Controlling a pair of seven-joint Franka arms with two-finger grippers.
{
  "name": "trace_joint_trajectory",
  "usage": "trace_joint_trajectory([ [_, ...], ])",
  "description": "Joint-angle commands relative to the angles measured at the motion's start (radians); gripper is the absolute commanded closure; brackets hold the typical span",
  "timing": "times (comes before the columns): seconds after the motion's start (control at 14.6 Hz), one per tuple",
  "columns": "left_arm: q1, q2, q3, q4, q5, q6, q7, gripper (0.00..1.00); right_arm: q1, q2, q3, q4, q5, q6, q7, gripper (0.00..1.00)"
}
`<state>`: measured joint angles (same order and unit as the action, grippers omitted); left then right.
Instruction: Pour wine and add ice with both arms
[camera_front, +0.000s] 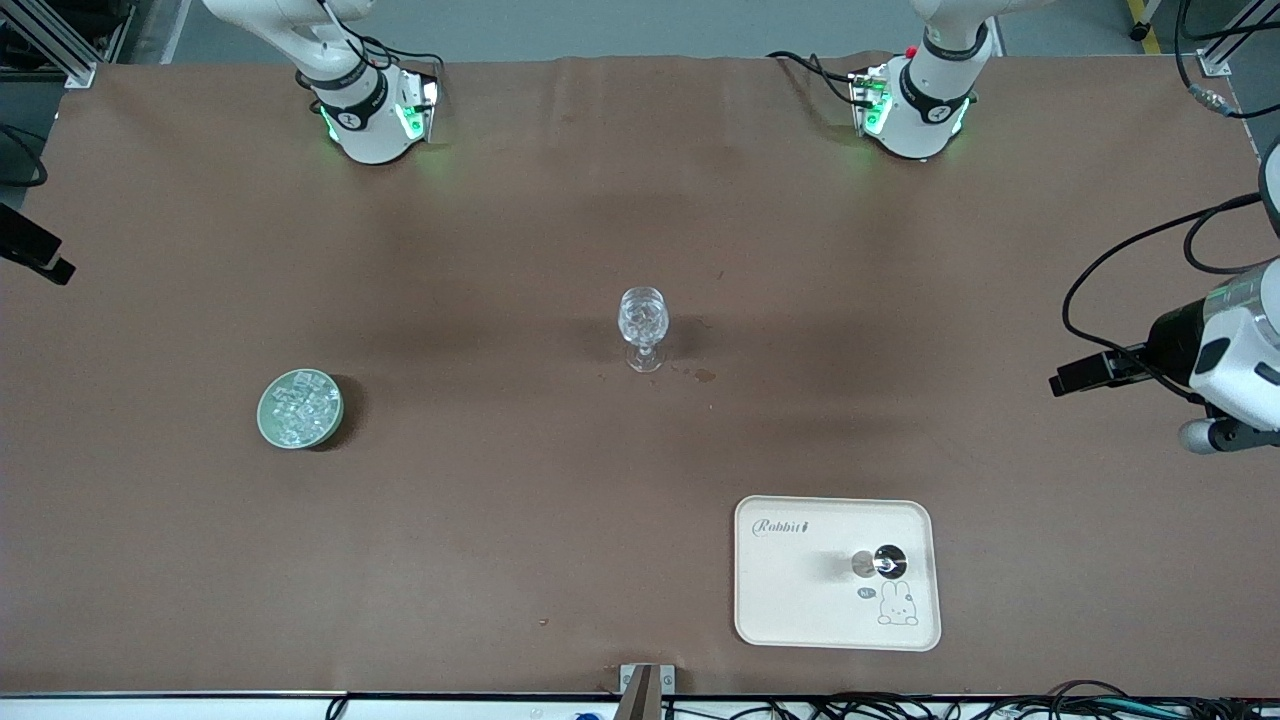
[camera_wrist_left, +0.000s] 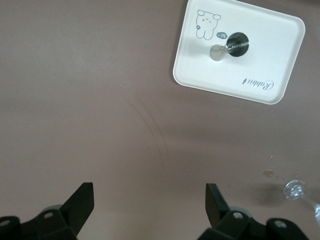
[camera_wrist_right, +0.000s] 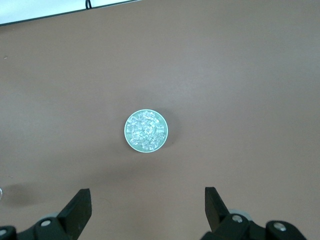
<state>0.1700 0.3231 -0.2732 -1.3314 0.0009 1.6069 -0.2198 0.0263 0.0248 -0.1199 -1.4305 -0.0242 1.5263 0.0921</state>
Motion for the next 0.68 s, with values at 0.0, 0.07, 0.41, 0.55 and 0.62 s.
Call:
trace_joint_trajectory([
  [0.0,0.013,-0.114,-0.021,-0.122,0.028,0.042,0.049,0.01,0.000,-0.022,0.005,-0.018,0.009,-0.002,-0.009,0.00],
  [0.07,0.011,-0.149,-0.021,-0.162,0.028,0.063,0.072,0.01,0.001,-0.022,0.005,-0.018,0.009,-0.003,-0.006,0.00],
  [0.41,-0.070,-0.354,0.081,-0.422,0.011,0.183,0.105,0.01,0.007,-0.022,0.008,-0.016,0.010,-0.012,0.000,0.00],
  [0.55,-0.145,-0.377,0.173,-0.445,-0.012,0.183,0.131,0.01,0.007,-0.022,0.008,-0.016,0.009,-0.012,-0.002,0.00],
  [0.62,-0.168,-0.390,0.195,-0.459,-0.018,0.183,0.137,0.01,0.007,-0.022,0.008,-0.016,0.009,-0.012,-0.002,0.00],
])
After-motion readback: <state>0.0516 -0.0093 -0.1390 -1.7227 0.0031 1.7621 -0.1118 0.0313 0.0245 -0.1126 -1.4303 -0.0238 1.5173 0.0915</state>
